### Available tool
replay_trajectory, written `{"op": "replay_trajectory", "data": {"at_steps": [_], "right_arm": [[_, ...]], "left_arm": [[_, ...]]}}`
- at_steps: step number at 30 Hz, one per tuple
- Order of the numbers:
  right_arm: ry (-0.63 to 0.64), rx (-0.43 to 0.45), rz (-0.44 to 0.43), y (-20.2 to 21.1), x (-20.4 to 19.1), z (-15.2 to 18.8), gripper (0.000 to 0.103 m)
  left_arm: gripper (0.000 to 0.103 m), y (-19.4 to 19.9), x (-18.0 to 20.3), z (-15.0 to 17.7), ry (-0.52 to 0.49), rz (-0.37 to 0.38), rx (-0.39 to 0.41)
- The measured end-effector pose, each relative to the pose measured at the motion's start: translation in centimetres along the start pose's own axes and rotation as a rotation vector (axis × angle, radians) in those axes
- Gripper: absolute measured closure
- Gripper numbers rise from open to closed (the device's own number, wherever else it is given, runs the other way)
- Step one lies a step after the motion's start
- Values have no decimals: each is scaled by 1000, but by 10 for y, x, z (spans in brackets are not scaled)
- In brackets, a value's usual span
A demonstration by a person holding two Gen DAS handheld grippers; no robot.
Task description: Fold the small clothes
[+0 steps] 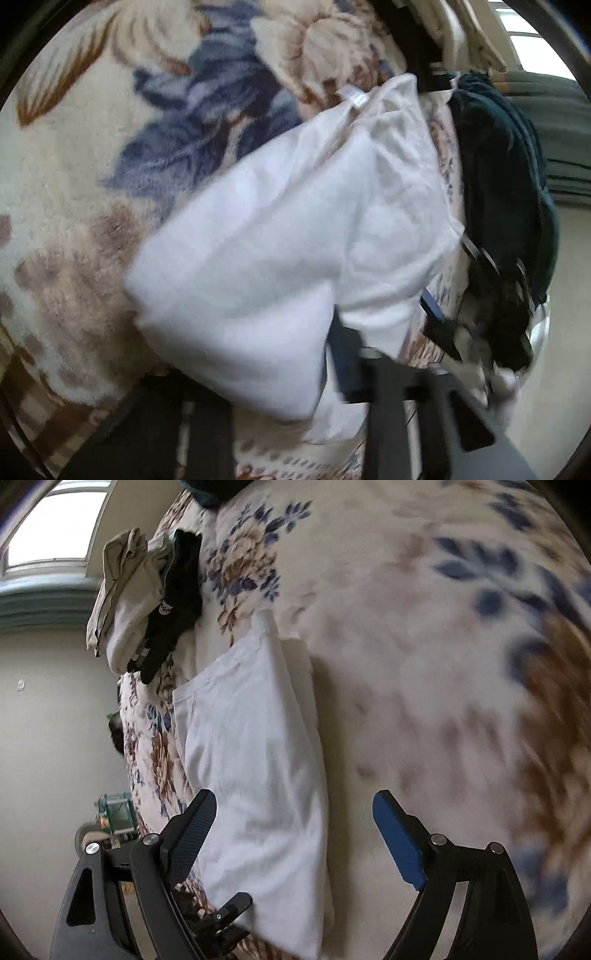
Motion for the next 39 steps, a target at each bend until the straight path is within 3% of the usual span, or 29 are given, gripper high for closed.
{"op": "replay_trajectory", "data": {"at_steps": [4, 5, 6, 7, 9, 12, 15, 17, 20, 21, 23, 27, 29, 31, 33, 34, 35, 36, 37, 39], "right_arm": [[-26, -30, -72, -38, -6, -29, 15], [-34, -15, -66, -42, -7, -32, 26], [-25, -4, -54, -49, -11, -33, 65], [-13, -14, -32, -55, -14, -32, 82], [-9, 15, -29, -55, -20, -25, 94], [-98, 100, -78, -30, -16, 10, 95], [-180, 167, -71, -2, -7, 61, 97], [-207, 192, -35, 10, -5, 100, 97], [-214, 123, 52, 6, 1, 141, 97], [-225, 104, 60, 6, 5, 148, 96], [-269, 92, 36, 8, 12, 150, 93], [-271, 137, -36, 15, 18, 120, 37], [-220, 136, -81, 6, 15, 92, 30], [-207, 108, -69, -13, 20, 69, 30], [-245, 63, -73, -32, 28, 56, 30], [-265, 69, -93, -38, 28, 51, 30], [-259, 97, -105, -39, 25, 48, 43], [-244, 118, -122, -39, 20, 49, 94], [-245, 104, -142, -43, 13, 54, 93], [-244, 160, -126, -35, 0, 68, 93]], "left_arm": [[88, 13, 24, -12, -128, -14, -19], [89, 17, 26, -19, -156, -17, -25], [89, 22, 28, -28, -183, -24, -24], [89, 25, 32, -37, -227, -49, -35], [89, 34, 40, -63, -311, -87, -50], [89, 37, 40, -96, -450, -140, -89], [85, 20, 41, -132, -567, -170, -196], [67, 7, 27, -143, -584, -150, -312], [52, 16, 11, -143, -541, -153, -313], [51, 24, 5, -139, -510, -140, -287], [37, 36, -4, -131, -426, -119, -234], [37, 45, -22, -101, -276, -27, -182], [37, 35, -25, -94, -237, -19, -153], [40, 31, -25, -92, -225, -24, -85], [78, 31, -19, -96, -250, -27, -44], [90, 29, -12, -97, -280, -24, -51], [91, 31, -6, -98, -314, -44, -48], [92, 32, 0, -101, -356, -69, -57], [92, 33, 12, -108, -428, -81, -80], [93, 36, 24, -128, -512, -106, -88]]}}
Point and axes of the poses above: each gripper's, at about its wrist camera, not at the fingertips, and y roughly against the way its jaws point, x to its right, z to its underside, the point moved 6 cm from there along -y, roughly the way its jaws point, and after that the axes turned 1 degree about -z, right-handed, at the moved point
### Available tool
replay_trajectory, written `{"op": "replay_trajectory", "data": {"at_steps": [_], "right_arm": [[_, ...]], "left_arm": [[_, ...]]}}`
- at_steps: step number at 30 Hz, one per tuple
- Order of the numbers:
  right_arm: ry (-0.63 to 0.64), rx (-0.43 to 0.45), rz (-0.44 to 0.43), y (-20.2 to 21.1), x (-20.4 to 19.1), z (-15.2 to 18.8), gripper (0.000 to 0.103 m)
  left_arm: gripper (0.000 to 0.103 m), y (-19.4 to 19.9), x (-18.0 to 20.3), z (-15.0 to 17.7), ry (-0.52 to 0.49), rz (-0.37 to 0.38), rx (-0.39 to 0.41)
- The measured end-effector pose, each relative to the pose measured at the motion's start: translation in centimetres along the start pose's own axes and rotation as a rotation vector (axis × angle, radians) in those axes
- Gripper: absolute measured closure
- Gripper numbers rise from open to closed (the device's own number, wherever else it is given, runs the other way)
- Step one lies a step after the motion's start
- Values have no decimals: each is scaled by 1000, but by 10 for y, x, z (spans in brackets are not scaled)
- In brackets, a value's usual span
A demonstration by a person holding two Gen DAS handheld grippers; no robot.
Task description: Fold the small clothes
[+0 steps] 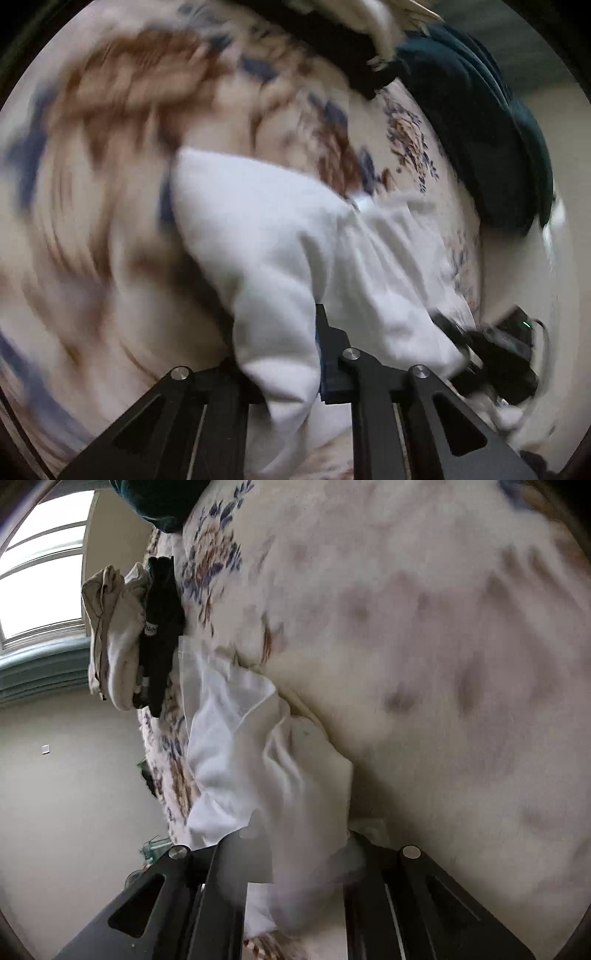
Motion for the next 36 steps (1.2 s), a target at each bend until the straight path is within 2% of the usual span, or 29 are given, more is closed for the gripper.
{"op": "replay_trajectory", "data": {"at_steps": [2, 4, 5, 6, 7, 8, 9, 10, 11, 13, 16, 19, 24, 25, 26, 27, 28, 32, 34, 36], "right_arm": [[-28, 40, 5, 15, -5, 27, 93], [-30, 50, 27, 22, -8, 56, 93], [-21, 37, 44, 22, -9, 71, 93], [-12, 10, 68, 20, -9, 82, 87], [2, -50, 130, 11, -7, 95, 83], [12, -90, 187, 10, -1, 103, 71], [29, -106, 222, 12, 0, 108, 61], [52, -99, 255, 16, -1, 110, 59], [56, -85, 261, 23, -1, 111, 59], [38, -48, 280, 40, -4, 107, 57], [41, 55, 336, 69, -11, 83, 56], [97, 118, 358, 77, -23, 45, 53], [163, 107, 356, 39, -36, -26, 53], [185, 73, 345, 24, -39, -37, 53], [204, 52, 336, 12, -43, -44, 64], [227, 58, 332, 6, -49, -47, 98], [261, 84, 349, 4, -57, -49, 98], [322, 198, 434, 21, -77, -53, 98], [327, 216, 466, 27, -74, -52, 98], [334, 204, 457, 26, -70, -55, 98]], "left_arm": [[88, 2, -5, -23, -67, 14, -39], [84, -7, -14, -30, -131, -35, -108], [71, -9, -20, -29, -133, -66, -131], [67, -8, -26, -27, -108, -80, -144], [67, 2, -35, -19, -54, -82, -145], [67, 9, -37, -15, -28, -85, -138], [66, 20, -39, -9, -7, -106, -119], [61, 33, -40, -1, 8, -165, -88], [47, 44, -43, 6, 10, -209, -68], [35, 64, -52, 22, 17, -341, -11], [35, 75, -75, 45, 30, -513, 19], [35, 55, -109, 68, 42, -624, -52], [21, 46, -124, 70, 69, -580, -25], [17, 48, -130, 72, 73, -573, -26], [11, 46, -133, 71, 80, -561, -27], [7, 45, -135, 70, 82, -539, -27], [0, 38, -136, 68, 82, -516, -29], [0, 37, -142, 71, 66, -523, 5], [0, 34, -141, 76, 64, -529, 34], [0, 35, -140, 82, 55, -528, 36]]}}
Point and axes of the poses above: each gripper's, at about its wrist camera, not at the fingertips, and y roughly against the way its jaws point, x to its right, z to its underside, the point moved 6 cm from there along -y, roughly the way its jaws point, and after that the axes turned 1 degree about -z, right-handed, at the moved point
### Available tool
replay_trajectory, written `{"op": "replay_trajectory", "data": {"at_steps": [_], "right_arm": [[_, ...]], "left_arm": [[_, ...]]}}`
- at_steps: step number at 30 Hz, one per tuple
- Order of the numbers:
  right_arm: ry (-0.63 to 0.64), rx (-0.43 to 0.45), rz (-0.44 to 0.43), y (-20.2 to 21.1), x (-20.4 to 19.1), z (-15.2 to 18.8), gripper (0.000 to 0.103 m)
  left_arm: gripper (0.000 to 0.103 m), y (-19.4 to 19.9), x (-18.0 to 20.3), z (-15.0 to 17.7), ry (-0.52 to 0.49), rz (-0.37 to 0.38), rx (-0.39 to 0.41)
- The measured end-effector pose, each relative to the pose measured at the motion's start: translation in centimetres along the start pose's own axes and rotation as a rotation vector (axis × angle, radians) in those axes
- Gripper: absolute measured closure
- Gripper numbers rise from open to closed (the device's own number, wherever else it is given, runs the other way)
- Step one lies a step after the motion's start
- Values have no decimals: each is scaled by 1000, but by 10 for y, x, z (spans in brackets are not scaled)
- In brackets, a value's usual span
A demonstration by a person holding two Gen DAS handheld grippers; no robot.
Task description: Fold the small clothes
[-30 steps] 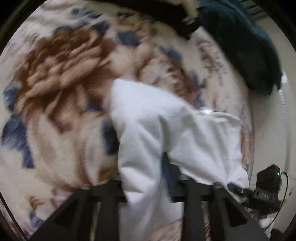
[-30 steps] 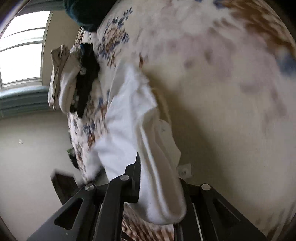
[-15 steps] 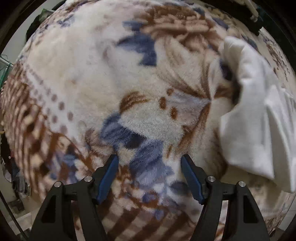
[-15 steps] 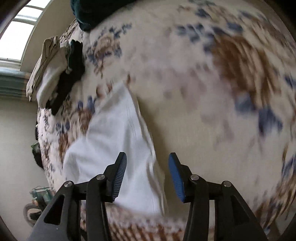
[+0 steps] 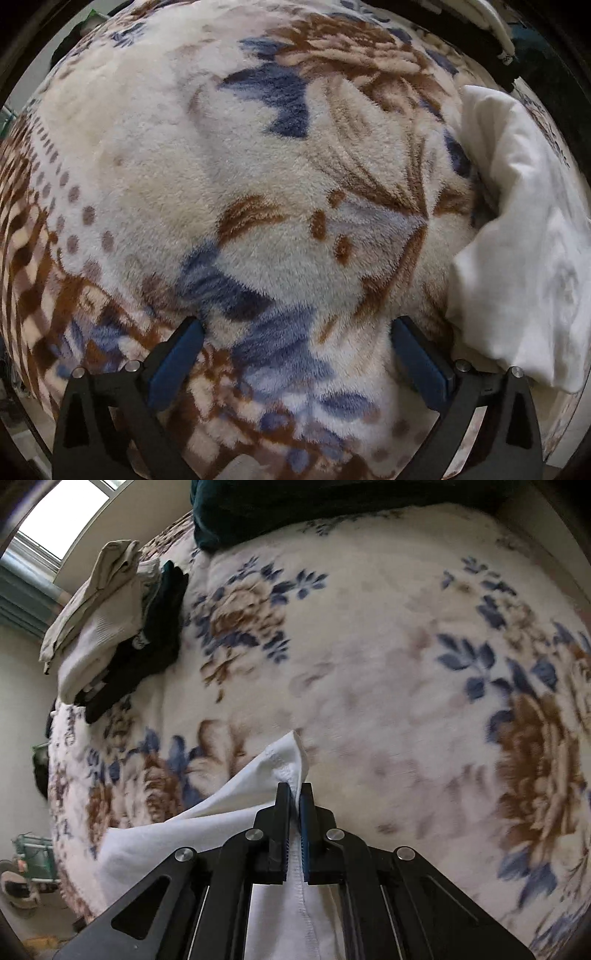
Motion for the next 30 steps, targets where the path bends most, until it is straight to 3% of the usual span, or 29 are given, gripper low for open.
{"op": "replay_trajectory", "data": {"at_steps": [2, 4, 6, 14, 15, 17, 22, 28, 30], "right_arm": [[-20, -61, -37, -10, 3, 2, 96], [-47, -136, -57, -12, 9, 5, 86], [-65, -143, -104, 3, 12, 12, 57], [-152, -423, -112, 14, 37, 117, 56], [-155, -433, -126, 13, 38, 127, 65], [-156, -394, -109, 14, 42, 137, 96], [-131, -222, -59, 42, 44, 120, 101], [-89, -250, -83, 40, 44, 111, 101], [-55, -256, -34, 40, 46, 111, 101]], "left_arm": [[0, 1, 0, 4, -3, 8, -16], [0, 5, 3, 3, 0, 9, -41], [0, 7, 1, 2, 2, 9, -52], [0, 6, 6, -13, -3, -13, -51], [0, 6, 7, -14, -4, -15, -53], [0, 7, 7, -13, -4, -13, -58], [0, 26, 10, -14, 30, 30, -60], [0, 68, 15, -28, 85, 71, 0], [0, 78, 24, -39, 78, 81, 23]]}}
Point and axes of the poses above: each gripper's, at about its wrist camera, not at the fingertips, and y roughly against the way its jaws point, x to its right, z to its underside, the point moved 6 cm from there along -y, roughly the way its jaws point, and after that the axes turned 1 degree about -z, right-handed, at the moved point
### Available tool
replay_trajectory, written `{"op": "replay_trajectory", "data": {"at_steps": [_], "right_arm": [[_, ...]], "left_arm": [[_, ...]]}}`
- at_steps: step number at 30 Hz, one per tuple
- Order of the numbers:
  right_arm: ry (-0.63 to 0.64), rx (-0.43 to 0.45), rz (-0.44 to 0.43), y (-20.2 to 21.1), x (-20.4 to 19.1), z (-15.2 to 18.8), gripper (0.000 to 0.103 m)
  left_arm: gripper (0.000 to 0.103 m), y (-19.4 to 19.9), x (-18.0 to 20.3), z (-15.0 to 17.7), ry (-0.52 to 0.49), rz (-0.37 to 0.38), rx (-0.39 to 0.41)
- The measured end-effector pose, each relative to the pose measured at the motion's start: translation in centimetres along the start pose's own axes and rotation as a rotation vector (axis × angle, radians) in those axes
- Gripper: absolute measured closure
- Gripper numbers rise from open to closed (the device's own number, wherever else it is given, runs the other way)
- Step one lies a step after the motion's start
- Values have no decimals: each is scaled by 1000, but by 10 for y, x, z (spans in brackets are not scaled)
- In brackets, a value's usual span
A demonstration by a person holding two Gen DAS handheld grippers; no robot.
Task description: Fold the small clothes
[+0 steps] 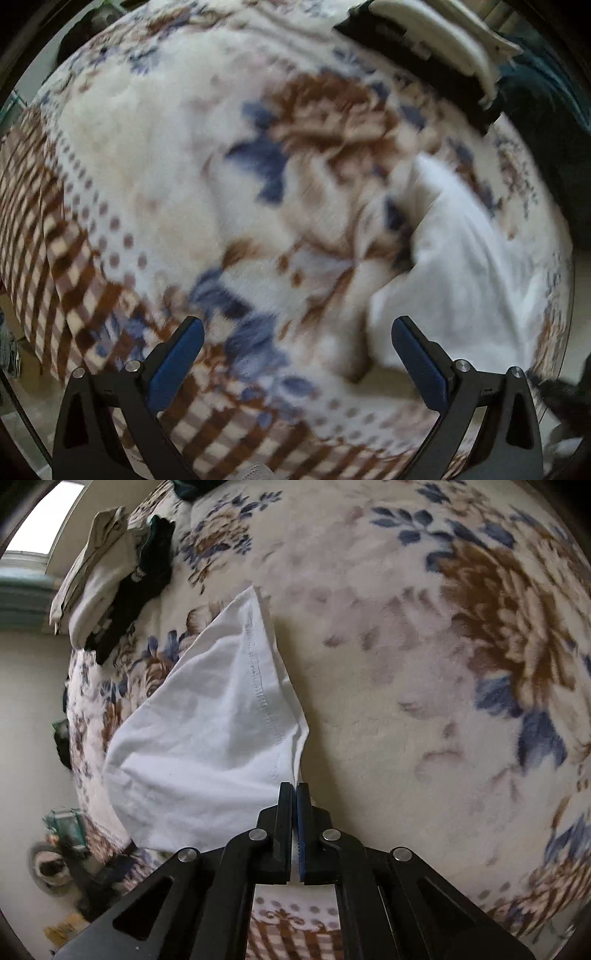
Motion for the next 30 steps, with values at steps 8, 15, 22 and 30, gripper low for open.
{"op": "replay_trajectory", "data": {"at_steps": [8, 15, 22, 30], "right_arm": [[-64, 7, 58, 6, 9, -7, 80], [118, -10, -129, -21, -75, -53, 66], [123, 48, 104, -67, -53, -107, 69], [146, 118, -29, -19, -76, -108, 66]], "left_arm": [[0, -10, 77, -61, -176, 57, 71], [0, -84, 87, -86, -226, -11, -51], [0, -82, 69, -90, -140, 48, -63], [0, -60, 67, -97, -174, -1, 17]]}}
Point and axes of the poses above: each gripper's, at about its wrist camera, not at the fingertips, and y roughly against the way its jaws point, x to its right, z to its underside, the point moved 6 cm from there along -y, roughly the way its jaws point, and after that the axes turned 1 degree about -z, right-handed, at the moved point
